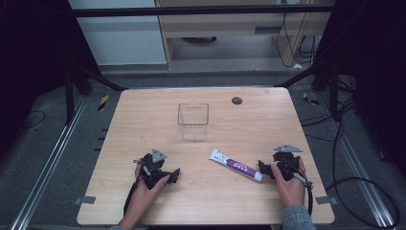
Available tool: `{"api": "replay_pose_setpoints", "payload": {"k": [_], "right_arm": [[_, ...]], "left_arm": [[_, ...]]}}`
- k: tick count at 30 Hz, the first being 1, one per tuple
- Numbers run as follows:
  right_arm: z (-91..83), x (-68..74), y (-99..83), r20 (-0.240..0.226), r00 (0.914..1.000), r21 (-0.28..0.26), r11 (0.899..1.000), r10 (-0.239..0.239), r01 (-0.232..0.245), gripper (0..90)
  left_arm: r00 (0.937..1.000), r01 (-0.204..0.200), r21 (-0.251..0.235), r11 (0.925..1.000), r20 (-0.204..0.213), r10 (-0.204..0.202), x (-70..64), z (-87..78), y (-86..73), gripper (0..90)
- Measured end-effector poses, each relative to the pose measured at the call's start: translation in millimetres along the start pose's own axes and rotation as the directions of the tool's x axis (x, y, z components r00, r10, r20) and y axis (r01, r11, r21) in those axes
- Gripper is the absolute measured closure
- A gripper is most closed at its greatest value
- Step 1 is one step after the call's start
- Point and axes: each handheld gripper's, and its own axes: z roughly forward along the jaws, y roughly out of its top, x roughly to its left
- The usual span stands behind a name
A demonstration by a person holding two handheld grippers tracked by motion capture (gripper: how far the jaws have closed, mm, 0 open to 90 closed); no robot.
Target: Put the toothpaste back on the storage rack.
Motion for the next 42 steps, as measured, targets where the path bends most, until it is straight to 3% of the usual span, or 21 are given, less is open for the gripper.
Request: {"api": "replay_pose_setpoints", "payload": {"k": [29,35,37,41,42], "right_arm": [[-1.6,0.5,-1.1,0.014,0.9996,-0.001,1.0,0.025,-0.025,1.7],[-19.0,0.8,-3.5,-0.005,0.9992,-0.027,0.999,0.039,-0.039,7.5],[-35.3,4.2,-1.2,-0.008,0.9998,-0.07,0.997,0.018,-0.019,9.5],[-45.7,12.6,-0.6,-0.036,0.9991,-0.088,0.996,-0.022,0.019,11.6],[-51.3,21.3,1.5,-0.046,0.9971,-0.099,0.994,-0.06,0.055,12.3]], "left_arm": [[1.0,0.006,0.0,1.0,-0.005,-0.006,-1.8,-0.6,-0.5,0.0],[1.0,0.004,0.001,1.0,-0.004,-0.004,-1.6,-0.2,-0.1,0.0],[1.0,0.006,-0.002,1.0,-0.003,-0.006,-1.7,0.3,0.2,0.0],[1.0,0.006,-0.001,1.0,-0.004,-0.006,-1.8,1.0,0.9,0.0],[1.0,0.008,-0.003,1.0,-0.005,-0.008,-2.0,1.3,1.2,0.0]]}}
